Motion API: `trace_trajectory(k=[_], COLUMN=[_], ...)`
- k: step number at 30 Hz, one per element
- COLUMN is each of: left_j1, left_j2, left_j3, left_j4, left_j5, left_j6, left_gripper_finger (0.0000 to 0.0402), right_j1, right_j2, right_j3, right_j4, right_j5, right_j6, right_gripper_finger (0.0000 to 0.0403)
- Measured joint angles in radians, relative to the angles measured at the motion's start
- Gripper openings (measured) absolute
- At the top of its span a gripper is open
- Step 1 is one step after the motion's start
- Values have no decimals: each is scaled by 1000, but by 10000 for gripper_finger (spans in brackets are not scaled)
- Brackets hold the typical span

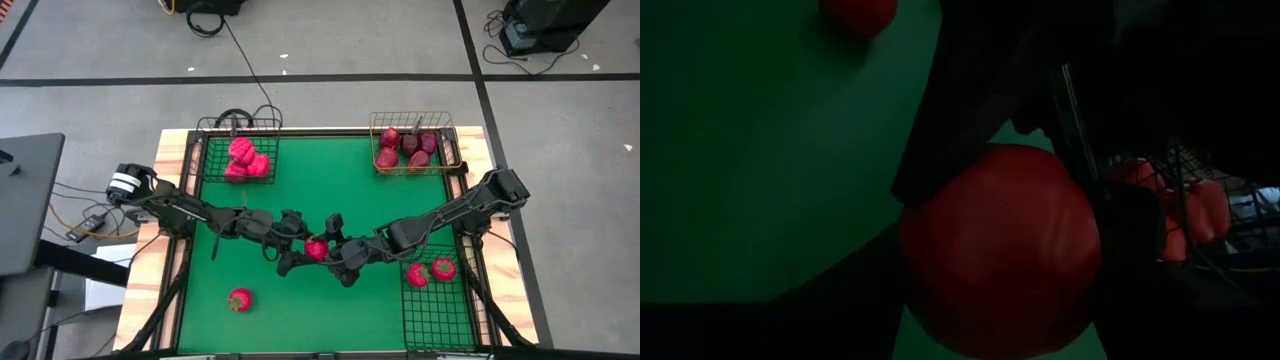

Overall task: Sort produce into baskets
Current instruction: Put the red tomato into the bottom black black wire basket

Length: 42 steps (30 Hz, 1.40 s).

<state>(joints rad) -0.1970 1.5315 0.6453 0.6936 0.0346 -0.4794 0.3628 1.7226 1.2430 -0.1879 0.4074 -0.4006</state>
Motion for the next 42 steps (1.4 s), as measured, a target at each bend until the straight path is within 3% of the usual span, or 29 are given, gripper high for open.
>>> trace_trajectory(k=[6,13,18,22,26,31,38,42], left_j1=[-10,-12,-6,-6,-12,-14,-31,-71], left_j2=[-2,-5,-29,-28,-28,-28,-36,-39], left_j3=[2,2,2,2,2,2,24,79], left_j4=[-6,-74,-235,-346,-372,-379,-376,-372], left_j5=[52,68,80,48,35,-40,-56,-86], left_j6=[50,66,29,25,3,4,1,50], left_gripper_finger=[394,389,389,388,388,382,354,339], right_j1=[-8,-7,23,58,104,172,286,348], right_j2=[0,0,1,-19,-57,-140,-299,-381], right_j3=[0,1,-2,-2,-2,-2,-1,0], right_j4=[3,-65,-181,-229,-327,-491,-697,-815], right_j5=[-11,-37,-48,-120,-96,16,121,44], right_j6=[-7,92,256,373,476,640,886,1077], right_gripper_finger=[263,263,265,269,270,271,271,271])
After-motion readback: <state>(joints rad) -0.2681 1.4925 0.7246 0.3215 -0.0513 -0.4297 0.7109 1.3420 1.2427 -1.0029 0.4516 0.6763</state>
